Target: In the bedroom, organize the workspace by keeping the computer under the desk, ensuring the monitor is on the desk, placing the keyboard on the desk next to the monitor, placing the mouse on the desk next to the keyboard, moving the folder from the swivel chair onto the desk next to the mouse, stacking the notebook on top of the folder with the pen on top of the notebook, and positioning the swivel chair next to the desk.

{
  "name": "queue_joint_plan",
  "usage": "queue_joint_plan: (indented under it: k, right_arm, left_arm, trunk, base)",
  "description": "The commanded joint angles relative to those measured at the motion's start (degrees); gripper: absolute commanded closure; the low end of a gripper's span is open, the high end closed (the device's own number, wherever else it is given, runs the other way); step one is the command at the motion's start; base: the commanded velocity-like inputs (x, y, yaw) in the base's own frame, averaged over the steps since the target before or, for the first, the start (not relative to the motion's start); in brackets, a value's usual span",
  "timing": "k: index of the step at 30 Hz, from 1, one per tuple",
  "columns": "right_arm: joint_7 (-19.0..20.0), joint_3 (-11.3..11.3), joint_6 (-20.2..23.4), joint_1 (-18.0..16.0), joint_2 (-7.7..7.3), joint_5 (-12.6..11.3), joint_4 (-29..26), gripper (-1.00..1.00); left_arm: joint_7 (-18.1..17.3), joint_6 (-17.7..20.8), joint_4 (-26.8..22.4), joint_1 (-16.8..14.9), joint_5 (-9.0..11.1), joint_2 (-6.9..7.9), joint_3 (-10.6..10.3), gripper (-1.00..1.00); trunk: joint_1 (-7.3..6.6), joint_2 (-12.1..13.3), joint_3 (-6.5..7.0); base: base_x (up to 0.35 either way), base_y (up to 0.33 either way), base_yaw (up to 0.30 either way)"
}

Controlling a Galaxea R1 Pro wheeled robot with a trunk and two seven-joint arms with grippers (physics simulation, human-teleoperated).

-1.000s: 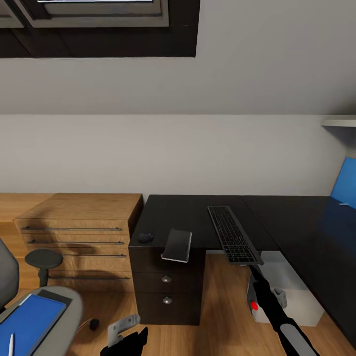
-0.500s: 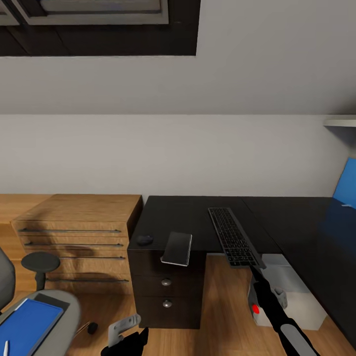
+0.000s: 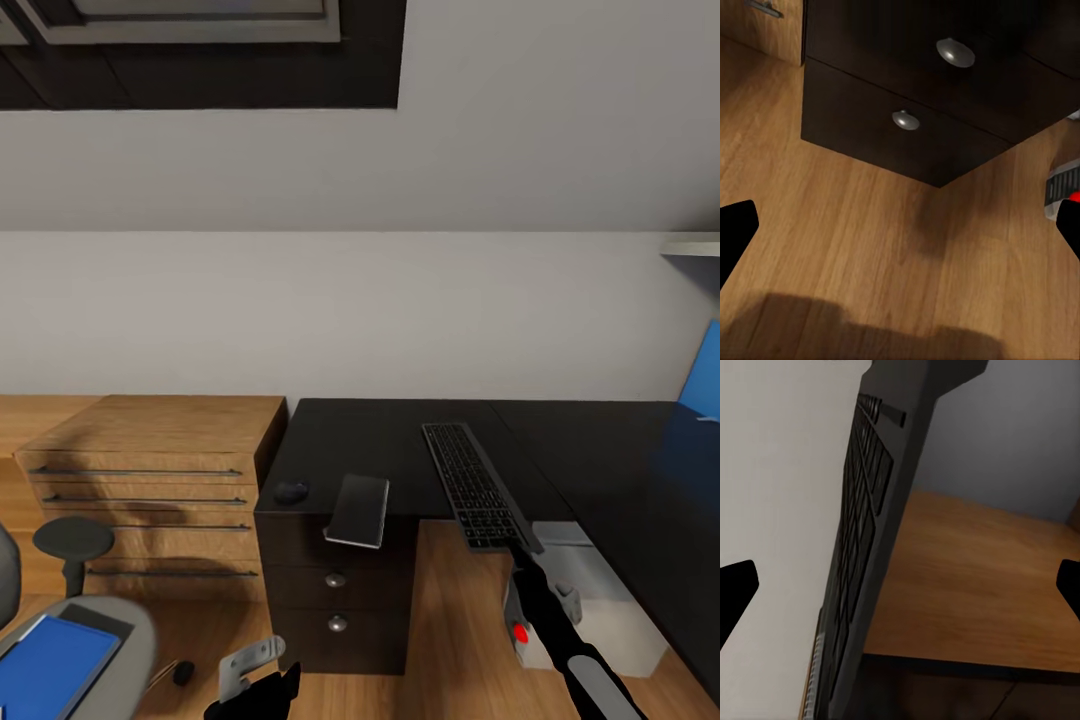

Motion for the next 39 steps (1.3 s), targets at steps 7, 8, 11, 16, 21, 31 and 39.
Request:
queue_joint_plan:
  k: [7,8,11,16,21,31,39]
  right_arm:
    - [-0.97,-0.06,0.31,-0.03,0.04,-0.71,0.1,-1.0]
    - [-1.38,-0.06,0.32,-0.03,0.04,-0.74,0.1,-1.0]
    - [-3.24,-0.04,0.34,-0.04,0.12,-0.87,0.11,-1.0]
    - [-3.81,0.0,0.35,-0.04,0.15,-0.92,0.06,-1.0]
    - [-3.95,0.01,0.35,-0.03,0.15,-0.89,0.03,-1.0]
    - [-3.97,0.01,0.32,-0.03,0.15,-0.85,0.03,-1.0]
    - [-3.97,0.01,0.27,-0.03,0.15,-0.85,0.03,-1.0]
  left_arm:
    - [0.5,0.06,-0.08,-0.02,0.51,0.03,-0.08,-1.0]
    - [0.5,0.06,-0.08,-0.02,0.51,0.03,-0.07,-1.0]
    - [0.5,0.06,-0.08,-0.02,0.51,0.03,-0.06,-1.0]
    - [0.5,0.03,-0.08,-0.02,0.5,0.03,-0.02,-1.0]
    - [0.57,0.08,-0.08,-0.02,0.51,0.03,0.1,-1.0]
    - [0.58,0.11,0.01,-0.02,0.53,0.03,0.2,-1.0]
    - [0.58,0.15,0.01,-0.02,0.52,0.03,0.22,-1.0]
  trunk:
    - [0.01,-0.02,-0.05]
    - [0.01,-0.02,-0.05]
    - [0.01,-0.02,-0.05]
    - [0.01,-0.02,-0.05]
    - [0.01,-0.02,-0.05]
    - [-0.43,0.78,0.31]
    - [-1.31,2.38,1.03]
  base:
    - [0.022,0.0,0.0]
    - [0.005,0.0,0.0]
    - [0.002,0.0,0.0]
    - [0.005,0.0,0.0]
    - [0.009,0.0,0.0]
    - [0.0,0.0,0.0]
    - [0.0,0.0,0.0]
